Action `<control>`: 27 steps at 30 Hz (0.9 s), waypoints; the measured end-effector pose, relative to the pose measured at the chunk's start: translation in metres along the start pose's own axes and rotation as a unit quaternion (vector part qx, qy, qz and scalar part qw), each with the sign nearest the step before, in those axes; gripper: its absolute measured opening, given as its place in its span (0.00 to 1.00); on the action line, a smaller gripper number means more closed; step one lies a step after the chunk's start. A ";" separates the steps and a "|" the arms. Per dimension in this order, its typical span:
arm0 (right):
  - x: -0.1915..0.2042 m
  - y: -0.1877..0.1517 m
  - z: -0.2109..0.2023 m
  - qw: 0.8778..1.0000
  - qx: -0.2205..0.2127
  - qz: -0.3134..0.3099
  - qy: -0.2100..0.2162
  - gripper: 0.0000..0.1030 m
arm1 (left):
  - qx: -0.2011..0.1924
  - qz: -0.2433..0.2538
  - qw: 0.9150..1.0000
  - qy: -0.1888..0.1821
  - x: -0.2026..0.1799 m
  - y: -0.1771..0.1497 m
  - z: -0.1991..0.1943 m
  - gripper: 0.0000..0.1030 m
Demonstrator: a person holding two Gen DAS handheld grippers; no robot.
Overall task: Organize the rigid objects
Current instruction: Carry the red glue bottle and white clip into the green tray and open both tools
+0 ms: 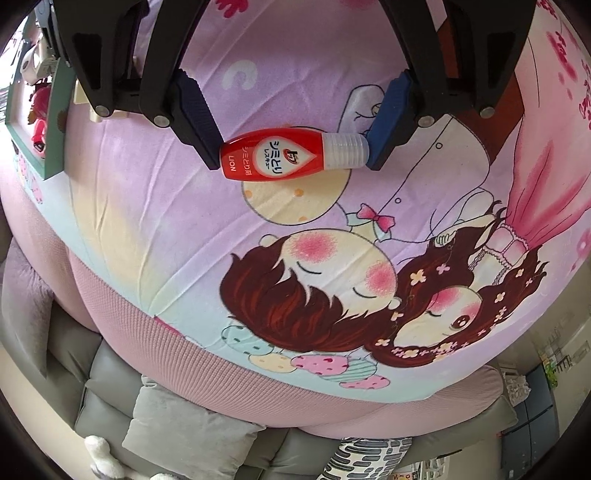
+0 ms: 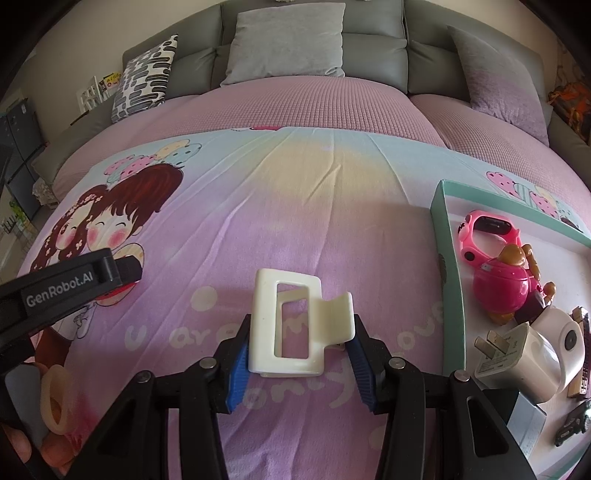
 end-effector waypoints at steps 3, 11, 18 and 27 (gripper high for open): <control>-0.001 0.001 -0.002 1.000 -0.003 0.006 0.008 0.49 | -0.010 0.005 1.000 -0.005 -0.005 0.004 -0.006 0.77; -0.018 0.022 -0.039 0.998 -0.057 0.032 0.004 0.48 | -0.046 0.011 0.998 -0.028 -0.015 0.016 -0.035 0.77; -0.049 0.039 -0.075 0.993 -0.100 0.059 -0.017 0.48 | -0.095 0.032 0.994 -0.048 -0.034 0.027 -0.071 0.77; -0.083 0.040 -0.099 0.989 -0.117 0.088 -0.034 0.48 | -0.111 0.074 0.988 -0.073 -0.076 0.022 -0.092 0.77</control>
Point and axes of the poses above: each gripper's, at about its wrist camera, not at the fingertips, and z roughly the way its jaws point, x to its left, y to its top, the point moved 8 cm from there along z, roughly the way its jaws point, and after that the axes turned 1 degree about z, right-handed, at the moved point
